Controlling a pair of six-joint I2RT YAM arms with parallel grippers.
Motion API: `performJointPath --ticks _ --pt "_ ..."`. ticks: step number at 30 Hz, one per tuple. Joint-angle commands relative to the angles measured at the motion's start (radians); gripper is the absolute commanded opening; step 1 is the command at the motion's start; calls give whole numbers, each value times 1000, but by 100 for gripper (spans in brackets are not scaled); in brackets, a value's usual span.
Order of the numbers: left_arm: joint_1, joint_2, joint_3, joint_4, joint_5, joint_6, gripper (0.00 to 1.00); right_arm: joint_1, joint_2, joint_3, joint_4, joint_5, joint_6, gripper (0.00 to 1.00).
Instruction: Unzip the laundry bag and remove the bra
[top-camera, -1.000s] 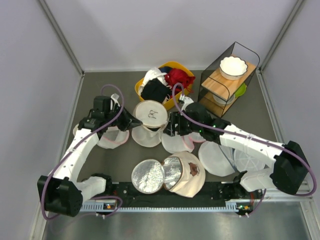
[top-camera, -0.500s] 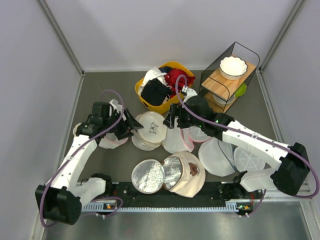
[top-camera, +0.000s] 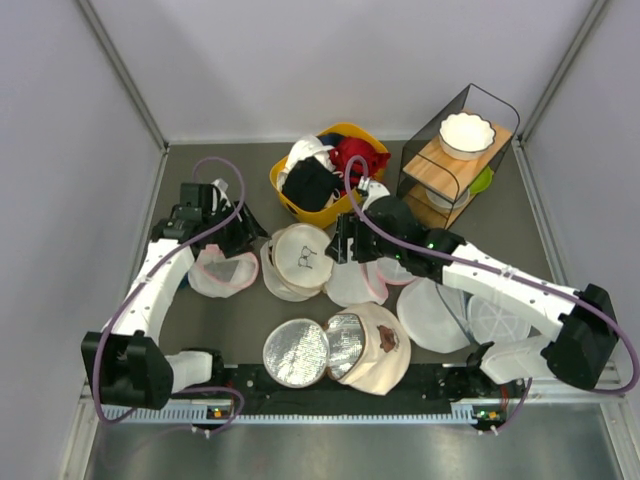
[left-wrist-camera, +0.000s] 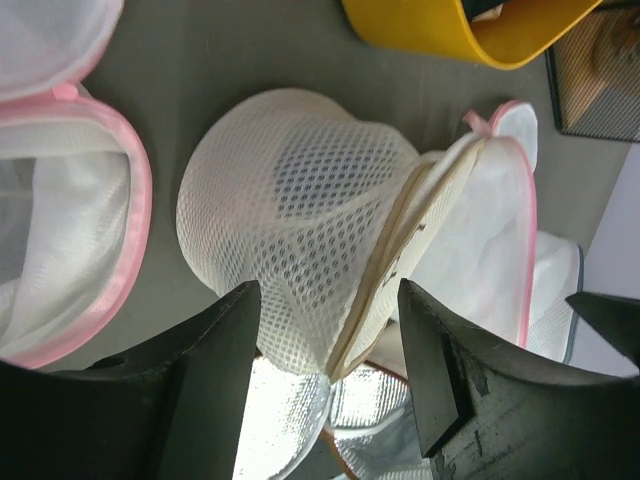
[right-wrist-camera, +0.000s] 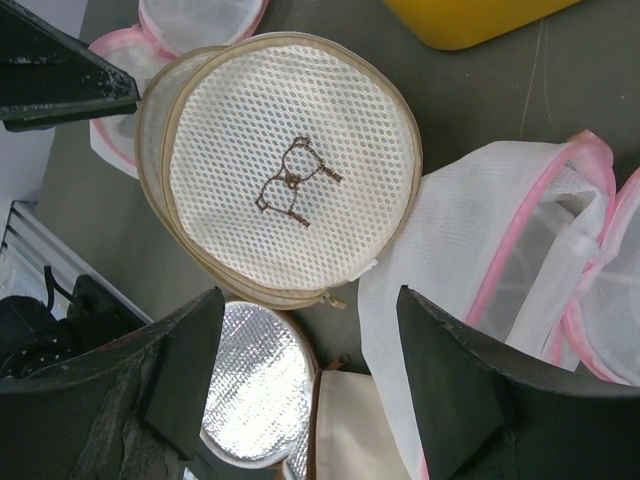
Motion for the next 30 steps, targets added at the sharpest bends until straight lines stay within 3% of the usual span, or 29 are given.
performJointPath --ticks 1,8,11,12,14,21,30 --pt "2 -26 -35 50 84 38 63 20 25 57 3 -4 -10 70" --pt "0 -13 -69 67 92 48 62 52 98 122 -12 -6 -10 71" --pt "0 5 -86 74 77 48 39 75 129 154 -12 3 -11 70" --pt "0 10 -89 77 80 47 14 78 146 163 -12 5 -11 70" --pt "0 23 -101 88 109 42 0 89 170 200 -15 22 -8 70" --pt "-3 16 -186 242 286 -48 0 115 322 371 -76 98 65 72" --pt "-11 45 -285 358 436 -107 0 118 445 418 -86 89 168 74"
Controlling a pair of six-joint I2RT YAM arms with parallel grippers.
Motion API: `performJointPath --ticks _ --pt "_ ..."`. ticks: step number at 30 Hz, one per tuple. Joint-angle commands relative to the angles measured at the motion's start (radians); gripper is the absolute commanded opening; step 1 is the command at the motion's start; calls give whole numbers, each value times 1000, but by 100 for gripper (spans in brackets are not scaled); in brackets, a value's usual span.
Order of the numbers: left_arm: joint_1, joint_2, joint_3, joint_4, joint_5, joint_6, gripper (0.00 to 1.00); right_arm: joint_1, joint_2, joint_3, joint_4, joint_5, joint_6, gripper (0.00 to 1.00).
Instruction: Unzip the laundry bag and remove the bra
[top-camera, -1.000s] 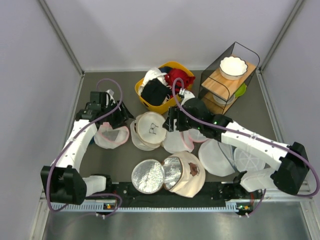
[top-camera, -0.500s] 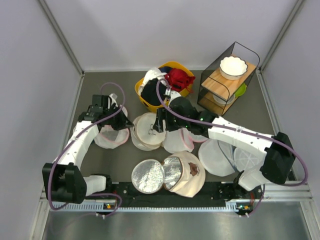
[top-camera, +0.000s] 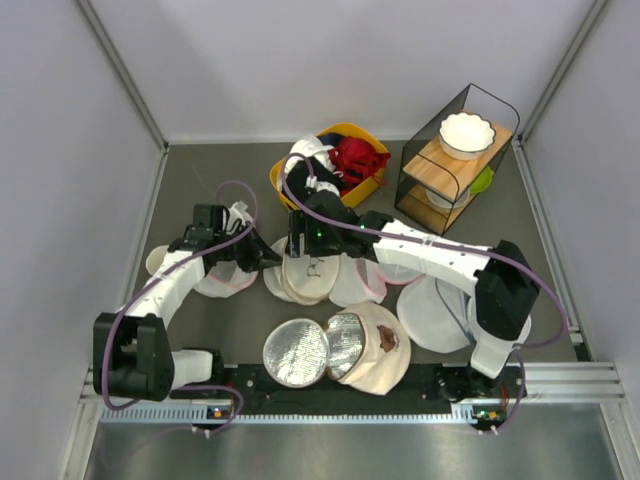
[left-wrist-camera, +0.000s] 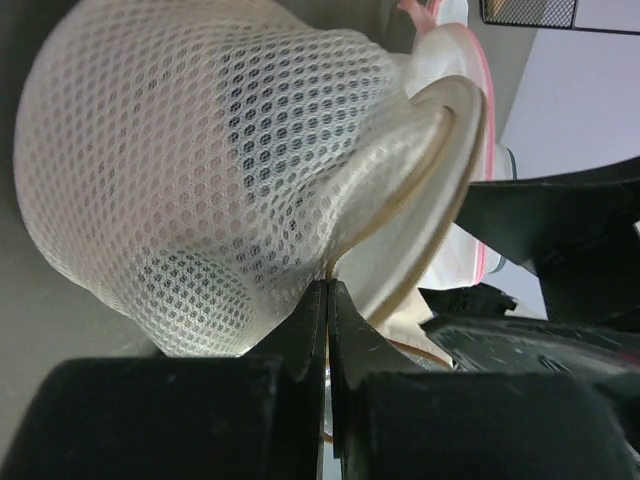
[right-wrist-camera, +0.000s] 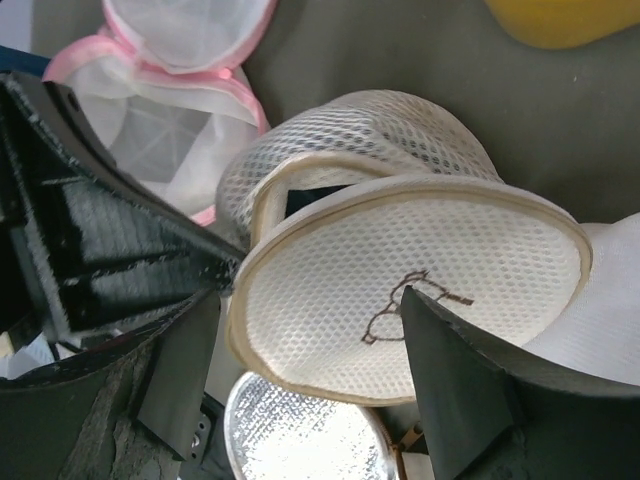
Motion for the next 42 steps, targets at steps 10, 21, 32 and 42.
performJointPath --ticks 10,21,32,42 --pt "-7 -16 -26 85 103 -20 0 12 69 50 -16 23 73 59" --pt "-7 -31 -35 87 106 -17 0 19 14 20 -2 20 61 80" --pt "-9 -54 -50 103 131 -16 0 27 40 -6 4 38 78 74" --pt "-7 -73 -49 96 134 -19 0 23 -63 -98 18 123 80 0"
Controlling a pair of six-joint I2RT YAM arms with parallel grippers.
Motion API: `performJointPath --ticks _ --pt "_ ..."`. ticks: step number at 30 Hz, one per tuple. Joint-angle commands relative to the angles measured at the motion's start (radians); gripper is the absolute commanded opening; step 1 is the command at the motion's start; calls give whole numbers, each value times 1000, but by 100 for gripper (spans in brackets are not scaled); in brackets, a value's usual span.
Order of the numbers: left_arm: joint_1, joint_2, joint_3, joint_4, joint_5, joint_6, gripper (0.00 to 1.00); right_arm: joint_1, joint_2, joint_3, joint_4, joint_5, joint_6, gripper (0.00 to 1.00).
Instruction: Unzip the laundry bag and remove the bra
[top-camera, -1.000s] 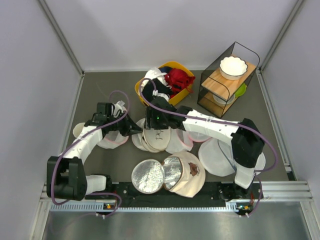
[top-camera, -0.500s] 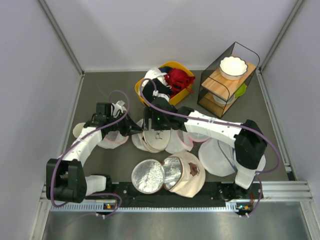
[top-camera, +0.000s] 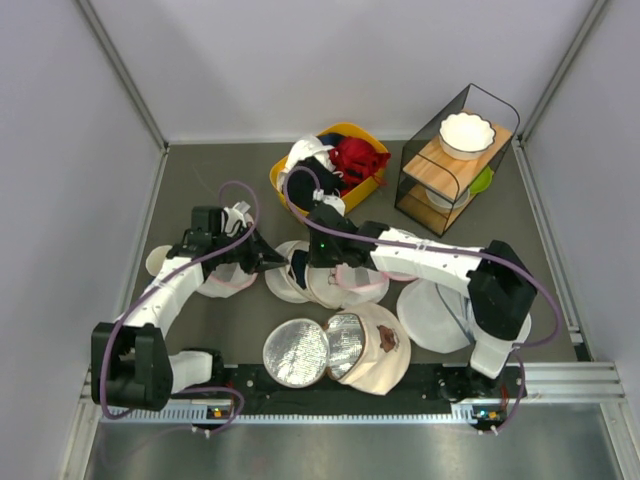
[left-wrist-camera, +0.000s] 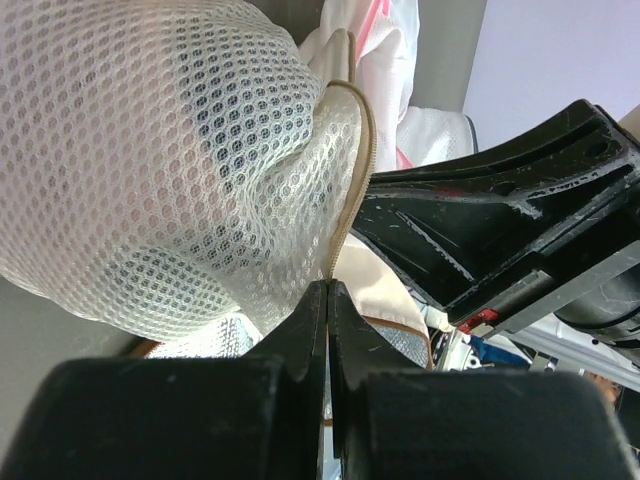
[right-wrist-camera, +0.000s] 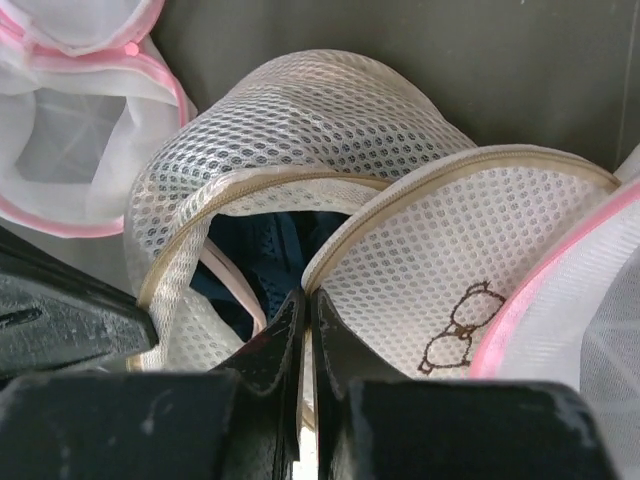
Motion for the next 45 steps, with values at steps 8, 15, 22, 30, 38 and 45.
performJointPath --ticks 8,15,22,30,38,45 --pt "11 -67 27 -65 -60 52 0 9 -331 -136 47 115 -28 0" --pt "142 -148 70 -158 -63 121 0 17 -446 -211 223 33 -52 0" --pt "157 -122 135 -284 -65 184 0 20 -561 -327 307 -8 -63 0" --pt "155 -160 102 -228 17 149 35 20 -685 -559 413 61 -16 0" --pt "-89 -196 491 -479 -417 274 70 20 -687 -602 488 16 -2 0" --pt "-383 -79 510 -501 -654 189 44 20 -701 -596 492 32 -5 0"
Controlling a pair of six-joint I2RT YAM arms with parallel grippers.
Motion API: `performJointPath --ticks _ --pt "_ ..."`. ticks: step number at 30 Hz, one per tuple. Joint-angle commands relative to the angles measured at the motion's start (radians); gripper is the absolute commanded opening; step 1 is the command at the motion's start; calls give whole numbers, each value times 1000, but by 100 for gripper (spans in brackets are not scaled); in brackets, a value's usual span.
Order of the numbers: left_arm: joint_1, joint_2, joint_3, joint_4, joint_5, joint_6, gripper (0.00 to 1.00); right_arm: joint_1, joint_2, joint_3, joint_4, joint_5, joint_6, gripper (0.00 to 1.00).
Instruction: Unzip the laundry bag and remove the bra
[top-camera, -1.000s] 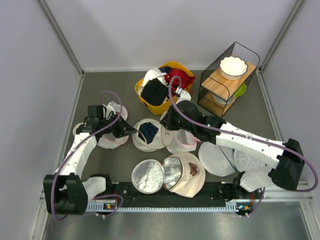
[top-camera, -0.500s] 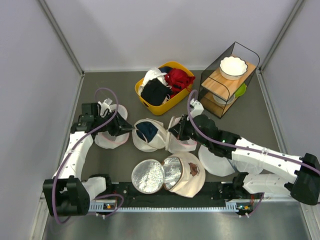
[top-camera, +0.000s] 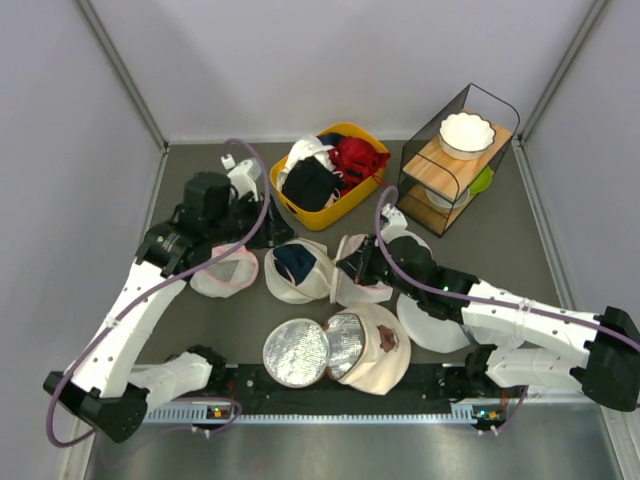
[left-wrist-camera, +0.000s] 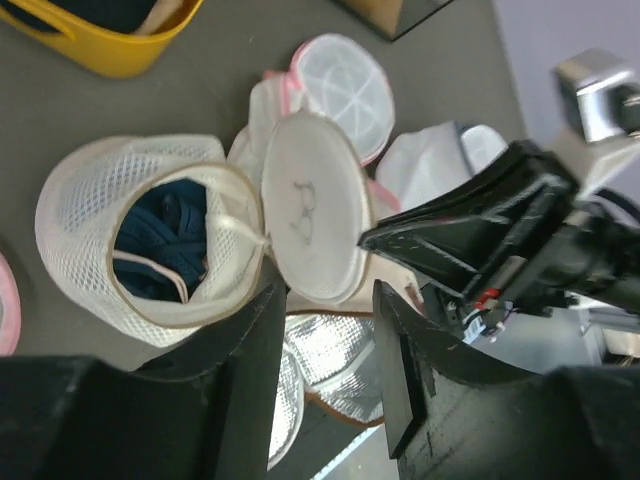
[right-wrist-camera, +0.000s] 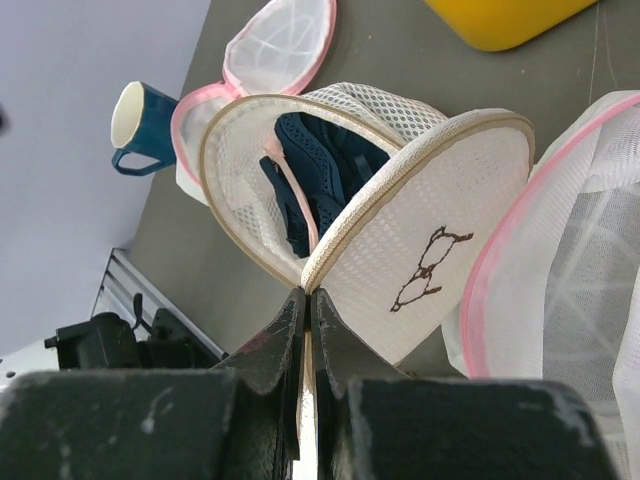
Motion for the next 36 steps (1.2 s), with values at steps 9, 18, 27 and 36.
performJointPath --ticks 9,18,27,36 --pt "-212 267 -156 9 -479 -69 42 12 -42 23 36 14 -2 0" --pt "-226 326 -164 59 -678 -115 53 12 -59 11 36 9 -7 0" --pt "-226 454 -215 183 -767 -129 63 12 -59 -7 47 3 -7 0" --pt "-228 554 -202 221 -746 -138 22 12 -70 -7 39 8 -9 0"
